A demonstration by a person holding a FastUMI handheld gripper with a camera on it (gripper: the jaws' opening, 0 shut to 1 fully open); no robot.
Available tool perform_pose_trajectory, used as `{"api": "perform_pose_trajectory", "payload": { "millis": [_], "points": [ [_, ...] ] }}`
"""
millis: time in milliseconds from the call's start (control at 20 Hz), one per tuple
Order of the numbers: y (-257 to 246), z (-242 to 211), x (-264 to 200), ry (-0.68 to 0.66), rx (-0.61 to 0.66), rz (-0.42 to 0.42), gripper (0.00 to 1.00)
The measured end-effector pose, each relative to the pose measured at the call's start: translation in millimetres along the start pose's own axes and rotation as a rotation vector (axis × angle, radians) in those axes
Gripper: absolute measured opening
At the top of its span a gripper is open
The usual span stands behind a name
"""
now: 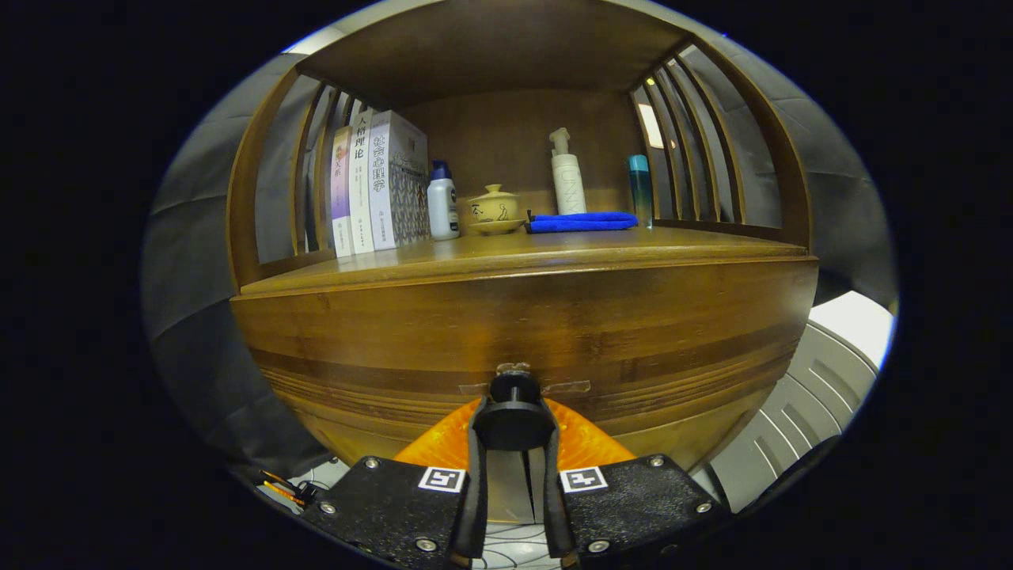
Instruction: Pull open the drawer, take out the items inside it, and place them on the countertop above the cabinet.
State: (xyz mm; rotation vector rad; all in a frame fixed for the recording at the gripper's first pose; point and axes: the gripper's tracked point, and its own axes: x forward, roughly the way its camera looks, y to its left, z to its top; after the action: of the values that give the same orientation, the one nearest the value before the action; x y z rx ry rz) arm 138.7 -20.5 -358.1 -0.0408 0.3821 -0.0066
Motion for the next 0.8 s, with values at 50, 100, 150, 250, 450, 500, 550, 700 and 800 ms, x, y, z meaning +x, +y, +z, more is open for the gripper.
{"api": "perform_pose_trajectory", "payload": {
  "millis": [50,100,150,250,450,500,550,700,800],
  "points": [
    [0,0,-2,0.002,0.002,-0.002,0.3],
    [-1,-2,-6,0.001,0.004,-0.005,0.3],
    [-1,-4,-11,0.002,0.0,-0.006,0.3],
    [-3,-10,-30,0.008,-0.007,-0.005,0.3],
    [-3,-18,-62,0.012,-0.014,-0.003,0.3],
    [-3,-20,-69,0.006,-0.012,-0.004,0.3],
    [-3,-21,-76,0.0,-0.015,-0.004,0.3],
    [-3,-28,-95,0.004,-0.017,0.003,0.3],
    [-3,-33,-110,0.008,-0.01,0.002,0.3]
  ]
}}
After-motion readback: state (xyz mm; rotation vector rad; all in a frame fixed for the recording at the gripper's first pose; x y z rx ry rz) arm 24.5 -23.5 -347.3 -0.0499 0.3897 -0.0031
